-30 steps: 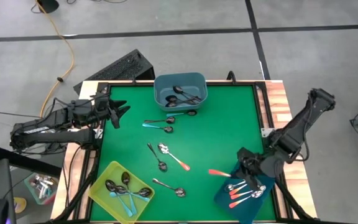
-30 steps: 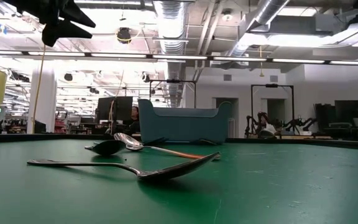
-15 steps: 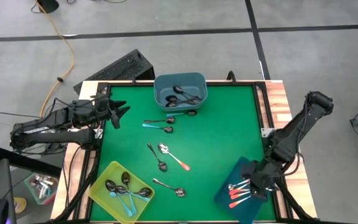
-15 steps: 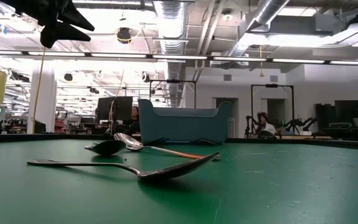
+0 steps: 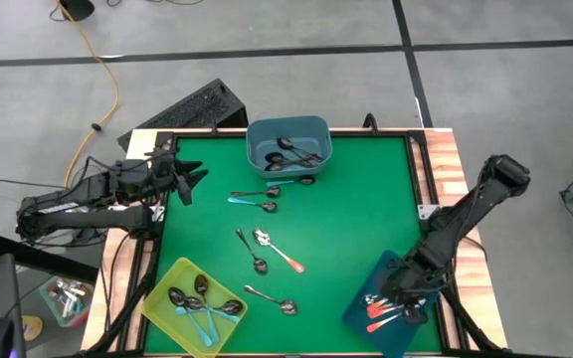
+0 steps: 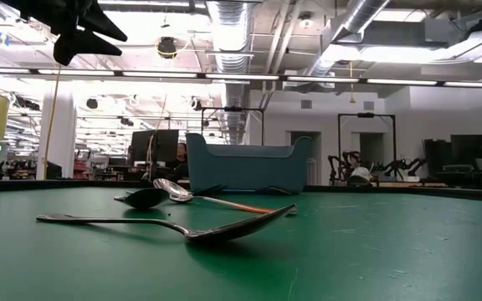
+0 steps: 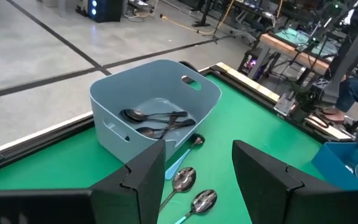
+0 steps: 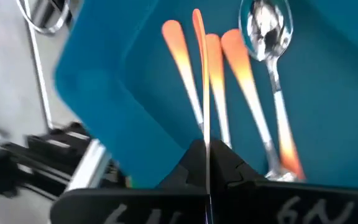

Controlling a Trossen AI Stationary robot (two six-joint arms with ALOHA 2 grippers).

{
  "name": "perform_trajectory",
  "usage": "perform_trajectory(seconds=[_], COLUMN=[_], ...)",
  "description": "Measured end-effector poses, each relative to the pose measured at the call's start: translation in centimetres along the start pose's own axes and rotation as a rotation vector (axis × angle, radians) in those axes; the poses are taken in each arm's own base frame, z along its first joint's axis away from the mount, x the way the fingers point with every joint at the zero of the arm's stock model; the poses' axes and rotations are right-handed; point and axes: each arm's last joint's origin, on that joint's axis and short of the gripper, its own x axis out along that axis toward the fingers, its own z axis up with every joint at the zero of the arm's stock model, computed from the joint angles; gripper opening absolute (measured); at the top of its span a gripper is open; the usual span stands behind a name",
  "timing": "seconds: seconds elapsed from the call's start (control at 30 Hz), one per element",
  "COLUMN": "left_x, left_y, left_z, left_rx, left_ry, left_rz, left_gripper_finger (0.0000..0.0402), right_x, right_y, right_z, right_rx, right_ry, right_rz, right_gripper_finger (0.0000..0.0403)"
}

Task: Sort silverware by color (type)
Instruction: Put the orange spoon into the blue bin

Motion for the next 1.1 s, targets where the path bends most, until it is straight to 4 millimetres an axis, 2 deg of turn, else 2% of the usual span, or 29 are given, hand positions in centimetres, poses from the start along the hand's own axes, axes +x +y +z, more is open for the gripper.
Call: perform_trajectory(seconds=[0.27,0.43,0.6,0.93,1.1], left_x=[0.0,0.0,0.0,0.0,0.0], left_y=[0.0,0.1,0.2,0.3,0.3], left_z=[0.0,0.0,0.1,0.1,0.1], left_rx=[-0.027,-0.036,-0.036,-0.033,-0.031], left_ry=[-0.006,-0.009,-0.027,-0.042,-0.042], left_rz=[0.012,0.018,0.054,0.086,0.086], left_gripper_finger=[0.017,0.017,0.017,0.017,0.017], right_x=[2.9,3.7,4.1,5.3,5.4], right_y=[-1.4,-1.5,-2.2,-3.2,-3.3], right_z=[1.5,2.0,1.9,1.4,1.4], right_rx=[-0.173,-0.278,-0.28,-0.234,-0.233], right_ry=[0.074,0.077,0.044,-0.022,-0.027], right_rz=[-0.08,-0.089,-0.155,-0.161,-0.175], right_gripper_finger=[0.0006,0.0006,0.0007,0.0008,0.0027])
